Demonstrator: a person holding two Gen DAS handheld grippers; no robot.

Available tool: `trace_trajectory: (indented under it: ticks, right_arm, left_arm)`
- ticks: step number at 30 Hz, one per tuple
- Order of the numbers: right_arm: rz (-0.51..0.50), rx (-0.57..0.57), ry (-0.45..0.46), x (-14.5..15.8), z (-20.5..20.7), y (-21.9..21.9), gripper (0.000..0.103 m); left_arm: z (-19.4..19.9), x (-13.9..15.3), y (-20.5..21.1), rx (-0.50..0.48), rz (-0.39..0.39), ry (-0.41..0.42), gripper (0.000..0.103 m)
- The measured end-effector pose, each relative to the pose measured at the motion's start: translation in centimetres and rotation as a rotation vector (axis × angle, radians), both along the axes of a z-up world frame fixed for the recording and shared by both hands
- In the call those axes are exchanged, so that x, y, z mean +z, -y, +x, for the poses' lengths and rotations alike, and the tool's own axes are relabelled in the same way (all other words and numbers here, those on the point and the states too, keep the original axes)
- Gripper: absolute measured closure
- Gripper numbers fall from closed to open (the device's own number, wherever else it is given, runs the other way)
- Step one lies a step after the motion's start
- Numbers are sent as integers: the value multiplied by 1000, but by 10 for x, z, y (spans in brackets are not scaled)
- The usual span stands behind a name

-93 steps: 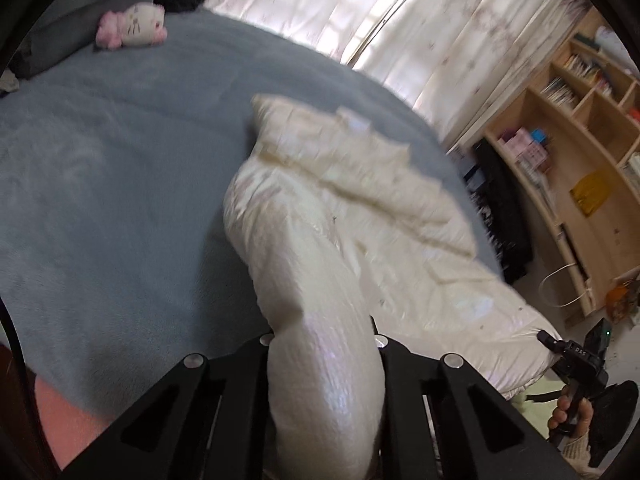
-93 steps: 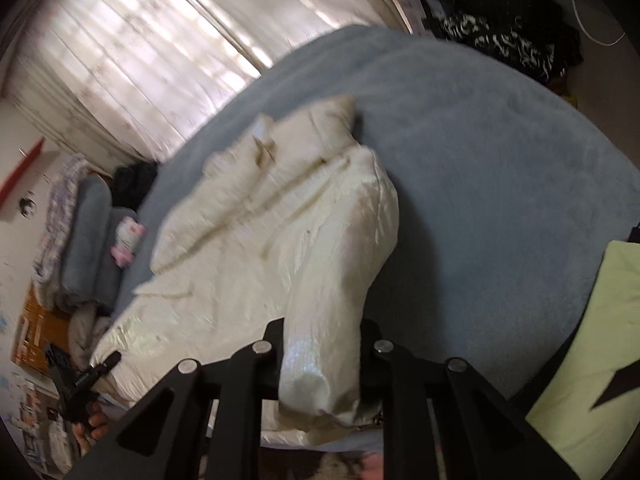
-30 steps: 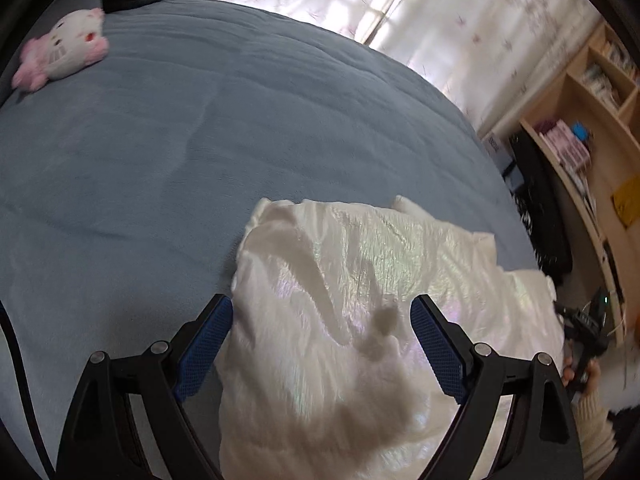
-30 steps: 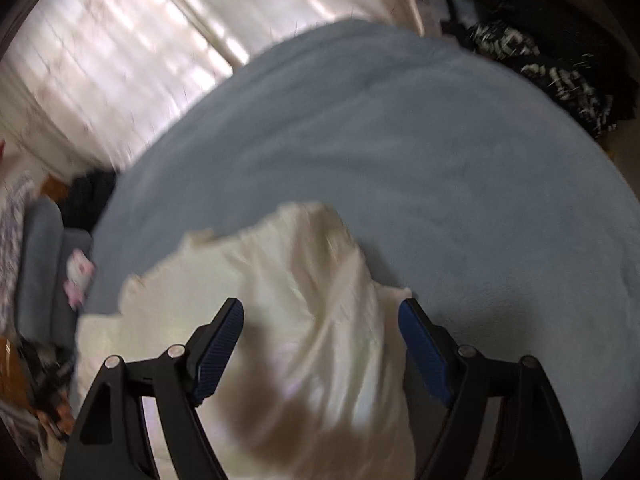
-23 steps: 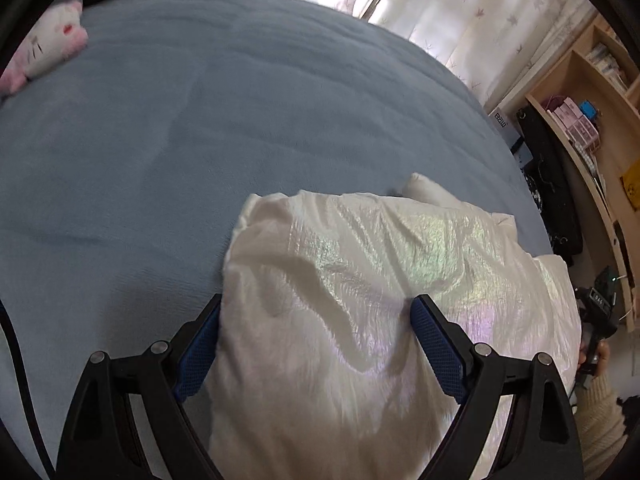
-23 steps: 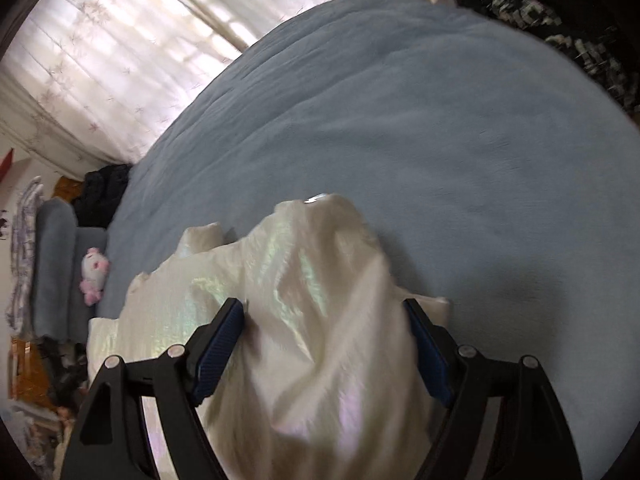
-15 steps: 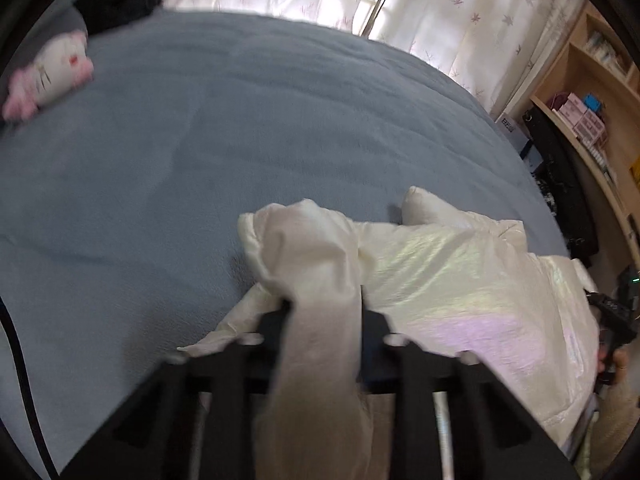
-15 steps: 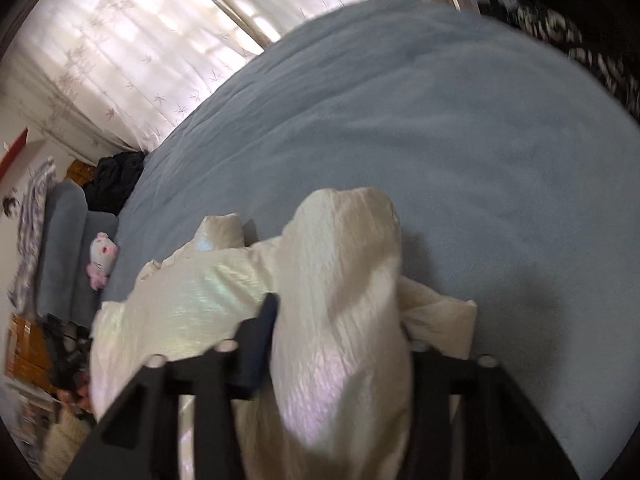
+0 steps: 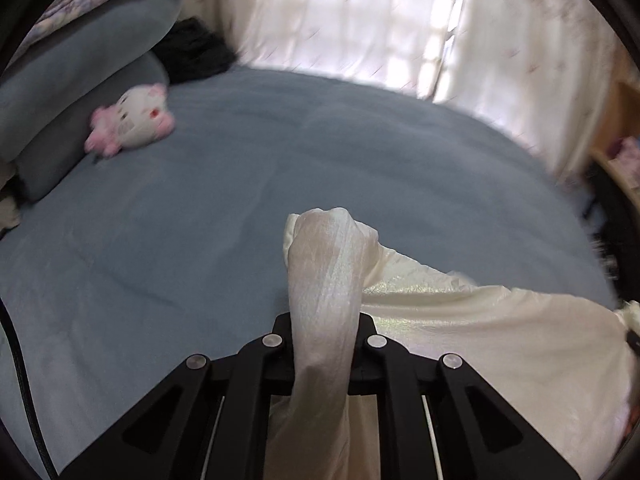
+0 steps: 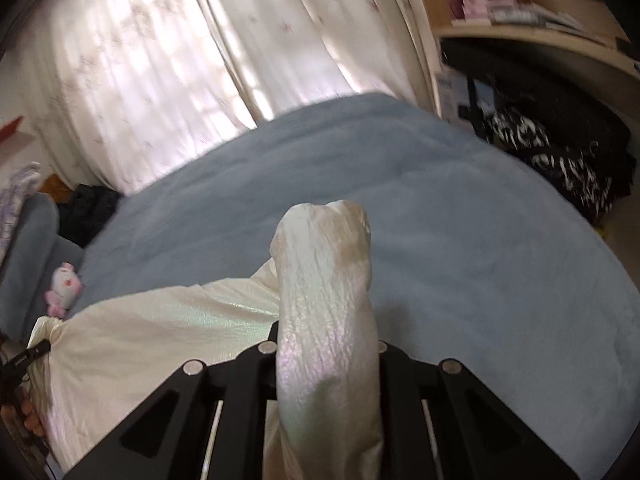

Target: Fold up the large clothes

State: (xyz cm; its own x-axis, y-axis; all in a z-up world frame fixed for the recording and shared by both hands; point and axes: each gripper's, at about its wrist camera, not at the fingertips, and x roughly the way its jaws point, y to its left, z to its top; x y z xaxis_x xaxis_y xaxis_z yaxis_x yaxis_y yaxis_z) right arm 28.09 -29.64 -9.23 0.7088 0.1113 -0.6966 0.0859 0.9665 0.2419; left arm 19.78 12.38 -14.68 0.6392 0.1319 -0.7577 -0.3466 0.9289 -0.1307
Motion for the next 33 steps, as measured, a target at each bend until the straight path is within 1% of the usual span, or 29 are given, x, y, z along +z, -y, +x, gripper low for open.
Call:
trace_trajectory:
  ticks: [2, 4, 6, 7, 11, 16, 22, 27, 30, 33]
  right_arm:
    - [-37, -14, -68, -22, 12, -6, 91]
    - [-67, -22, -78, -39, 13, -6, 88]
    - [-51, -40, -94, -55, 15, 1, 86]
    - [-32, -50, -97, -61, 14, 6, 85]
    - [28, -80, -98, -77, 15, 16, 81]
    - [62, -99, -77, -93, 16, 17, 76]
    - [67, -107, -60, -101, 17, 15, 73]
    - [116, -104, -55, -109, 20, 23, 71]
    - [114, -105, -56, -109, 21, 23, 71]
    - [110, -107, -63, -108, 22, 22, 70]
  left_arm:
    - [8, -20, 4, 32, 51, -58, 93]
    - [13, -38, 13, 52, 133, -95, 92]
    - [22, -50, 24, 63, 186, -116, 91]
    - [25, -55, 25, 69, 189, -124, 91]
    - [30, -67, 23, 92, 183, -146, 90]
    - [25, -81, 25, 117, 167, -119, 88]
    - [24, -94, 17, 137, 125, -95, 83]
    - [25, -101, 7, 143, 79, -79, 80]
    - [24, -103, 4, 143, 66, -72, 79]
    - [26, -103, 3, 137, 66, -83, 78]
